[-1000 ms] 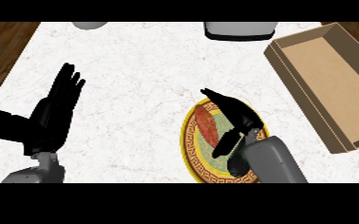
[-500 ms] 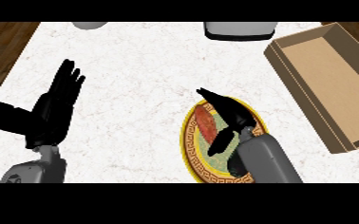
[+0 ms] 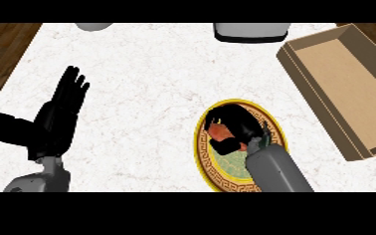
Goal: Pick the sweet potato from the plate and place it in the cardboard box
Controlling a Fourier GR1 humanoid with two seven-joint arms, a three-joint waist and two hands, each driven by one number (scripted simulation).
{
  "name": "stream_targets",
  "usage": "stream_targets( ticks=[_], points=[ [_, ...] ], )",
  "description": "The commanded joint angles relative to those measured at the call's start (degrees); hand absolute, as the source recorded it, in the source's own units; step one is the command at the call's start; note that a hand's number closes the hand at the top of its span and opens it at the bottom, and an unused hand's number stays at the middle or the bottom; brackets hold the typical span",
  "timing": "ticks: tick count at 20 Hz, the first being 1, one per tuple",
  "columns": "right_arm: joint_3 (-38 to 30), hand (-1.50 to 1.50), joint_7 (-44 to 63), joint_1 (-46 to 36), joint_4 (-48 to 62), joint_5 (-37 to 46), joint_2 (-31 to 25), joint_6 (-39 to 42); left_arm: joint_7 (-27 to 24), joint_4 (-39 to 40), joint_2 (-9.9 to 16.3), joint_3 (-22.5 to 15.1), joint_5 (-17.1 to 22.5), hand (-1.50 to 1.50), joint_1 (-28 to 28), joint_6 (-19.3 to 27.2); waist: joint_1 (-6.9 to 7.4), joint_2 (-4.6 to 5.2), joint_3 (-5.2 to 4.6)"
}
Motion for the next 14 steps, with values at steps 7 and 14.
stream_targets(
  ticks=[7, 14],
  points=[
    [5.0, 1.5, 2.27, 3.16, -4.48, 10.31, -0.41, -6.95, -2.36, 1.02, -1.38, -0.5, -0.97, 0.0, 1.47, 0.02, -0.3, -0.1, -0.03],
    [9.81, 1.5, 10.35, 0.01, -8.55, 20.72, 1.12, -10.19, 0.89, 1.02, -1.68, -1.51, -2.07, 0.0, -2.39, 1.46, -0.22, -0.02, -0.01]
  ],
)
